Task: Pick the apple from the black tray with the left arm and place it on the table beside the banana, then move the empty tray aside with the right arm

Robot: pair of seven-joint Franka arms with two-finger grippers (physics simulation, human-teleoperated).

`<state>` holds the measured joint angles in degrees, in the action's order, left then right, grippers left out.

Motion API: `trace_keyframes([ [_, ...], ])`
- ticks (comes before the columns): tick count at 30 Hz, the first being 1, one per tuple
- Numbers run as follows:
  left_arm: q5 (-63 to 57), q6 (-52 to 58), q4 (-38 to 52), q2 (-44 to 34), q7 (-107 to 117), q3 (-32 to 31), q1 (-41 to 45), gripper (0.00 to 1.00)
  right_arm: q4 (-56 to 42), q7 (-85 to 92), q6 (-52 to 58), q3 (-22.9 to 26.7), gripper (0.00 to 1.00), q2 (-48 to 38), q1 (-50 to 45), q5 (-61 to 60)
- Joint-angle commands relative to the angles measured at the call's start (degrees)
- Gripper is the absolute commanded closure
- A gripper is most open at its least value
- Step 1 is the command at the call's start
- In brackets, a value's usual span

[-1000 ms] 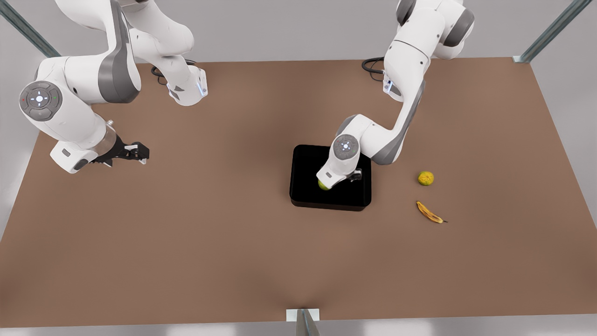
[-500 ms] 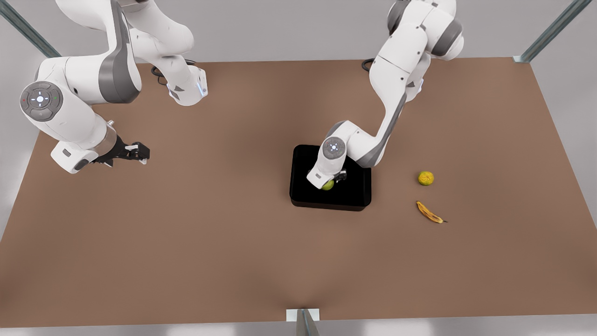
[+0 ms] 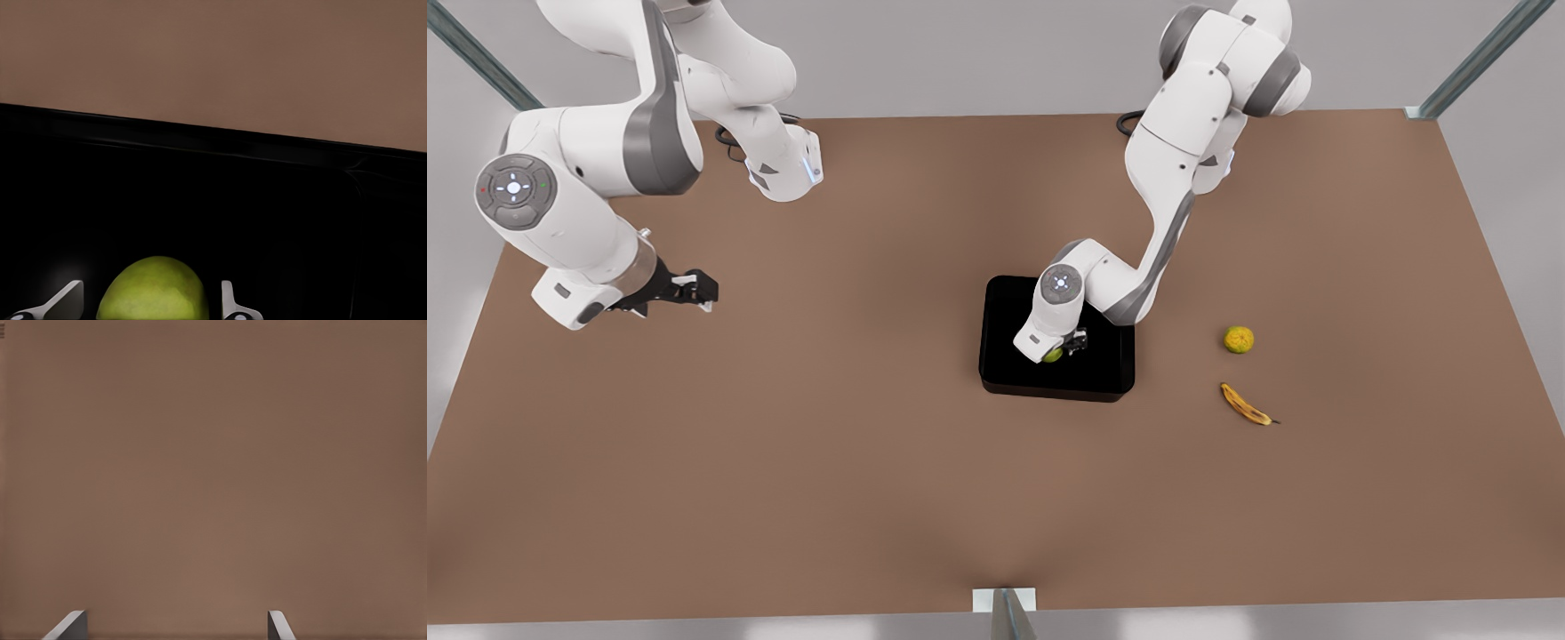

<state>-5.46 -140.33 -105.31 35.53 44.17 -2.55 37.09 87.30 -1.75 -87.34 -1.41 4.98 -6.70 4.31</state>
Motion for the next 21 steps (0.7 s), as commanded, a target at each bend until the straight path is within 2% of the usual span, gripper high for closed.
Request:
trace_keyframes([
  [1, -0.9, -1.3, -0.2, 0.0, 3.3, 0.0, 0.0, 0.0, 0.0, -0.1, 0.0, 0.0, 0.0, -0.1, 0.2, 0.1],
  [4, -0.9, -1.3, -0.2, 0.0, 3.5, 0.0, 0.0, 0.02, 0.0, -0.1, 0.0, 0.0, 0.0, -0.1, 0.2, 0.1],
  [5, -0.9, -1.3, -0.2, -0.1, 3.6, 0.0, 0.0, 0.21, 0.0, -0.1, 0.1, 0.0, 0.0, -0.1, 0.2, 0.1],
  [8, -0.9, -1.0, -0.2, -0.4, 4.5, 0.0, 0.1, 0.24, 0.0, -0.1, 0.1, 0.0, 0.0, -0.1, 0.2, 0.1],
  [9, -0.9, -0.8, -0.2, -0.5, 4.5, 0.0, 0.1, 0.32, 0.0, -0.1, 0.1, 0.0, 0.0, -0.1, 0.2, 0.1],
  [10, -0.9, -0.8, -0.2, -0.5, 4.6, 0.0, 0.1, 0.34, 0.0, -0.1, 0.0, 0.0, 0.0, -0.1, 0.2, 0.1],
  [12, -1.0, -0.2, -0.3, -1.1, 4.7, 0.0, 0.3, 0.32, 0.0, -0.1, 0.1, 0.0, 0.0, -0.1, 0.2, 0.1],
  [18, -1.2, 12.0, 0.1, -8.8, 4.1, 0.1, 0.0, 0.32, 0.0, -0.1, 0.1, 0.0, 0.0, -0.1, 0.2, 0.1],
  [21, -1.0, 21.8, 0.5, -14.8, -2.1, 0.4, -2.3, 0.32, 0.0, -0.1, 0.0, 0.0, 0.0, -0.1, 0.2, 0.1],
])
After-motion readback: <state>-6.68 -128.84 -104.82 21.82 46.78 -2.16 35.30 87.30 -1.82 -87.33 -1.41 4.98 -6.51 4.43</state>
